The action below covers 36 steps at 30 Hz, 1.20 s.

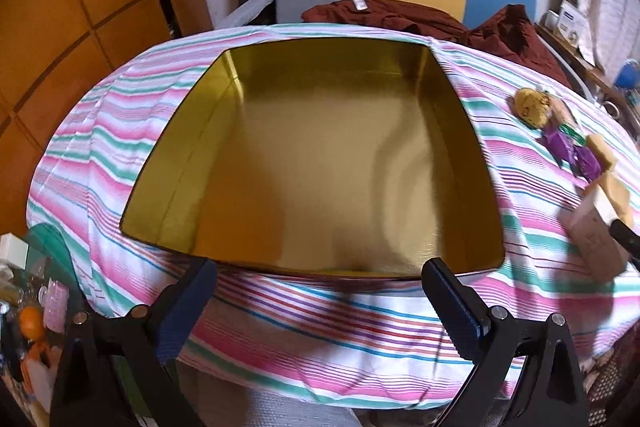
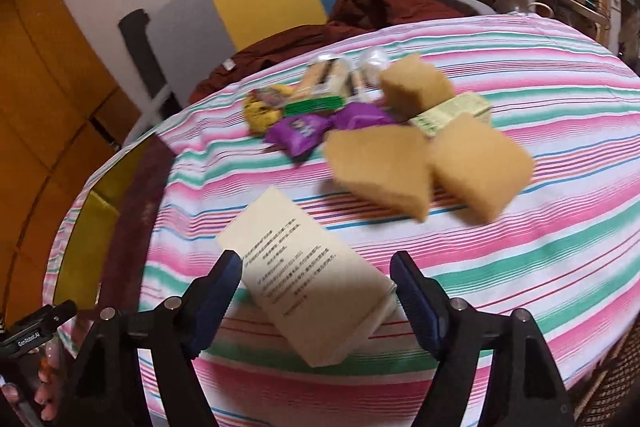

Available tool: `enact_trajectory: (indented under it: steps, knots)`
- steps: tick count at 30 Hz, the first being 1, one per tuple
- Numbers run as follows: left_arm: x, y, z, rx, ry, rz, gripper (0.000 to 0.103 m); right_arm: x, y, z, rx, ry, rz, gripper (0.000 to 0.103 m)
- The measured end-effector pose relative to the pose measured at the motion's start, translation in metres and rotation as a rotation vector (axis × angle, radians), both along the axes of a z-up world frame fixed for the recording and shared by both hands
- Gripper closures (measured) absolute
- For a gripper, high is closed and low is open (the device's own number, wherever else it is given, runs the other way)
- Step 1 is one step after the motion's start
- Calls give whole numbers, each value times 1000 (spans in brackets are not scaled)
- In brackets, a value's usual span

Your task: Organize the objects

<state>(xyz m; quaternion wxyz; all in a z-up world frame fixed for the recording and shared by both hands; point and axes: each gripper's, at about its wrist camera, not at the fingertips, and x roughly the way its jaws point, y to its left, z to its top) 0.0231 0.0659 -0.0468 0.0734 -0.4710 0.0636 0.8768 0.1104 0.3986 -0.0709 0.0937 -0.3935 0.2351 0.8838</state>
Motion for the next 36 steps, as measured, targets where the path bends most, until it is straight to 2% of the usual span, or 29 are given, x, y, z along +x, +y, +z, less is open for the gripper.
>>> enact_trajectory:
  steps: [5,8,11,13,15,17,21,23,29,33,36]
  knots:
    - [7,20,9,12,17,-76,0,-21,-38,-7,-18,-16,118,26]
    - [12,30,15,20,35,-121,0,-21,-52,4,46,29,161,26]
    - [20,41,21,44,58,-174,0,-12,-39,22,121,109,116,26]
    - [23,47,23,59,61,-204,0,-8,-18,31,166,130,48,26]
    - [25,55,23,87,43,-238,0,-10,1,35,241,119,8,27]
    - [26,63,22,139,3,-280,0,-17,14,34,317,83,-4,34]
    - [27,78,19,238,-97,-340,0,-41,22,14,458,-10,73,40]
    - [29,86,19,251,-111,-358,0,-44,20,9,523,-7,94,40]
    - [35,104,24,259,-125,-408,0,-51,33,-1,543,-20,71,40]
    - [36,117,25,243,-135,-427,0,-54,37,-10,571,-64,53,40]
    - [37,131,25,208,-121,-444,0,-51,34,-8,591,-61,41,49]
